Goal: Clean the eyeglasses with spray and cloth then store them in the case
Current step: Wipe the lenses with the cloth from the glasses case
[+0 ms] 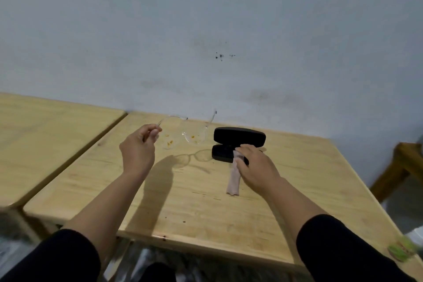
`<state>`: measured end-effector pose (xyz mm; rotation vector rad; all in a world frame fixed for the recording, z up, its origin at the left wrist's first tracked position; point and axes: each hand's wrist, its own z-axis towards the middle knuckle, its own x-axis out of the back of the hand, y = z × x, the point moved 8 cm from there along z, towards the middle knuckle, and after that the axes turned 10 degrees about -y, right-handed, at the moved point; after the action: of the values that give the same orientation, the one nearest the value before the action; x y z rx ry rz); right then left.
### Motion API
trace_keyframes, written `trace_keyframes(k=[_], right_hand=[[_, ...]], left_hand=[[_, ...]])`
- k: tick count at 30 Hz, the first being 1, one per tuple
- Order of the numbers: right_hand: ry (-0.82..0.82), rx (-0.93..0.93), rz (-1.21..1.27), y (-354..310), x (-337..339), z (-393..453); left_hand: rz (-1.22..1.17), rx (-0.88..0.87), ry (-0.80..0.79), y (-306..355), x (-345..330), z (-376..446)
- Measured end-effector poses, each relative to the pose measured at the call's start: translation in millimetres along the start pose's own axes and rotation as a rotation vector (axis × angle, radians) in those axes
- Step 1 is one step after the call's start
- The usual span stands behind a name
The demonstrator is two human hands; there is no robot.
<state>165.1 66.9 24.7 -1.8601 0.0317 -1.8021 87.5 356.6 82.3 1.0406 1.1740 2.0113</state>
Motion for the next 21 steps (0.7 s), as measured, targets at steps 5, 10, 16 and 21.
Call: trace_keyframes(k=[5,10,16,21], right_hand=[[-0.035,0.032,-0.028,-6,-8,19],[-0.031,0.042,-0.039,-1,-13,24],[-0.024,0.116,0.125,3,-16,31],[0.013,0.094,0.241,3,-12,36]], left_hand=[[0.045,-0.008,0.017,-7,10,2],[0.028,0.014,0.018,-19,11,7],[0.032,0.020,0.015,-23,5,8],[0.018,0.031,0.009,-24,-1,10]])
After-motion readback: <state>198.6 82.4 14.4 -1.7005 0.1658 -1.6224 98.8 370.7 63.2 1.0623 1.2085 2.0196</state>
